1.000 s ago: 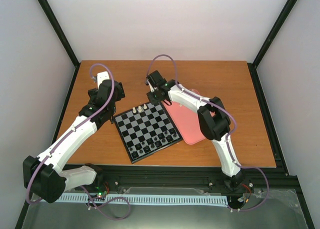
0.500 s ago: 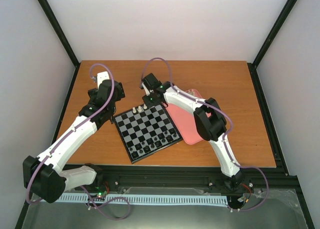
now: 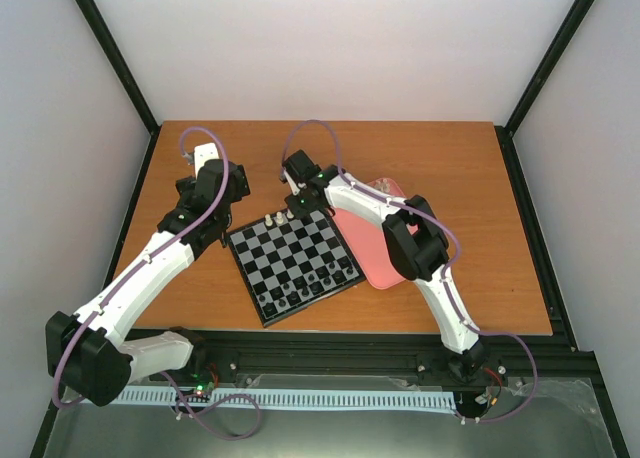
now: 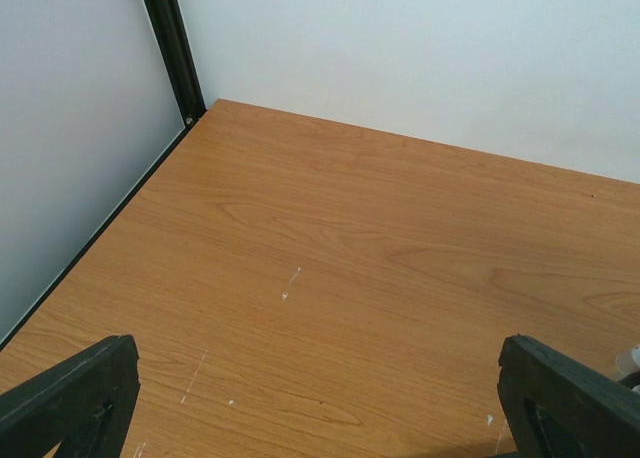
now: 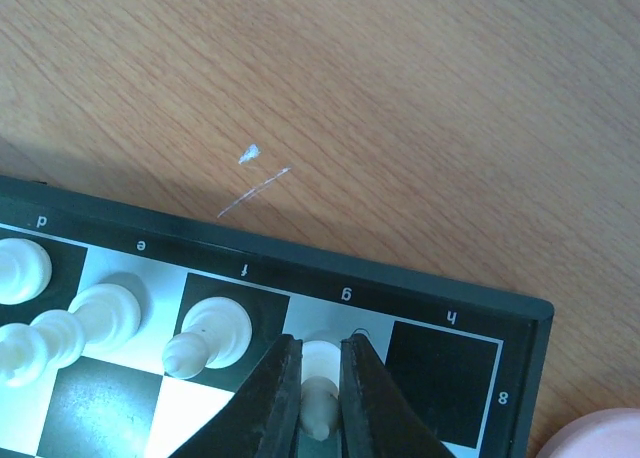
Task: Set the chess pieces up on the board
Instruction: Place the chess piece on the chessboard, then pick up the chess piece from the chessboard.
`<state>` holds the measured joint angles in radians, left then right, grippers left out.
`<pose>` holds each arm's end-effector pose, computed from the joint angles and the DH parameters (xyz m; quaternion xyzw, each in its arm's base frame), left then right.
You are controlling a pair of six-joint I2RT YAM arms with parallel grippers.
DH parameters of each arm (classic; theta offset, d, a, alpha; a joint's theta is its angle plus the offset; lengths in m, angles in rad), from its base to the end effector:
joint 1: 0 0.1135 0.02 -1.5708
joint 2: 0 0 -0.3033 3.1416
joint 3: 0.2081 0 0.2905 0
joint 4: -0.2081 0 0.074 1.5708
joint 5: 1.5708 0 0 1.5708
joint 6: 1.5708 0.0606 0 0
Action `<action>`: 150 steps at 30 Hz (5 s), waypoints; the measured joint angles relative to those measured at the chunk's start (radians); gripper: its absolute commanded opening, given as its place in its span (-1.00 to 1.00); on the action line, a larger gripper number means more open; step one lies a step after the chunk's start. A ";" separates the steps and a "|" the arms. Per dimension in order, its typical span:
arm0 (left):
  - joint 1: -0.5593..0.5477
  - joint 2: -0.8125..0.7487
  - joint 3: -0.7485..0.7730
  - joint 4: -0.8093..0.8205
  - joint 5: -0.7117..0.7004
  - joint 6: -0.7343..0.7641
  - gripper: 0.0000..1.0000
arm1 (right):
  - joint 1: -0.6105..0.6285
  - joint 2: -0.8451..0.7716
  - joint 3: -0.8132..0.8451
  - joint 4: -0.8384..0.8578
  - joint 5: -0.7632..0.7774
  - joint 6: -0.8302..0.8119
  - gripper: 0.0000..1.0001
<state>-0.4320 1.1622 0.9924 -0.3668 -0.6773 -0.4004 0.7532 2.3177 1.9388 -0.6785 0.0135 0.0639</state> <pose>0.2829 -0.0886 0.3410 -0.1513 0.8224 0.0756 0.5432 0.4225 0.3950 0.1694 -0.3252 0.9109 0.0949 0.2356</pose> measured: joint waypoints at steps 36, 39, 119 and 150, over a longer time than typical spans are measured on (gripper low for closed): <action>0.000 0.000 0.000 0.000 0.000 0.000 1.00 | -0.039 -0.208 -0.135 0.084 0.145 -0.002 -0.17; 0.000 0.000 0.000 0.000 0.000 0.000 0.99 | -0.083 -0.224 -0.170 0.097 0.156 0.006 -0.17; 0.000 0.015 0.000 0.000 0.000 0.000 1.00 | 0.028 -0.068 -0.042 0.019 0.080 -0.023 -0.34; 0.000 0.015 0.000 0.000 0.000 0.000 0.99 | 0.025 0.008 0.003 0.000 0.066 -0.030 -0.86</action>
<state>-0.4320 1.1770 0.9924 -0.3668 -0.6773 -0.4004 0.7784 2.3257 1.9419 -0.6781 0.0792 0.0341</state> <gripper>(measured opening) 0.998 0.088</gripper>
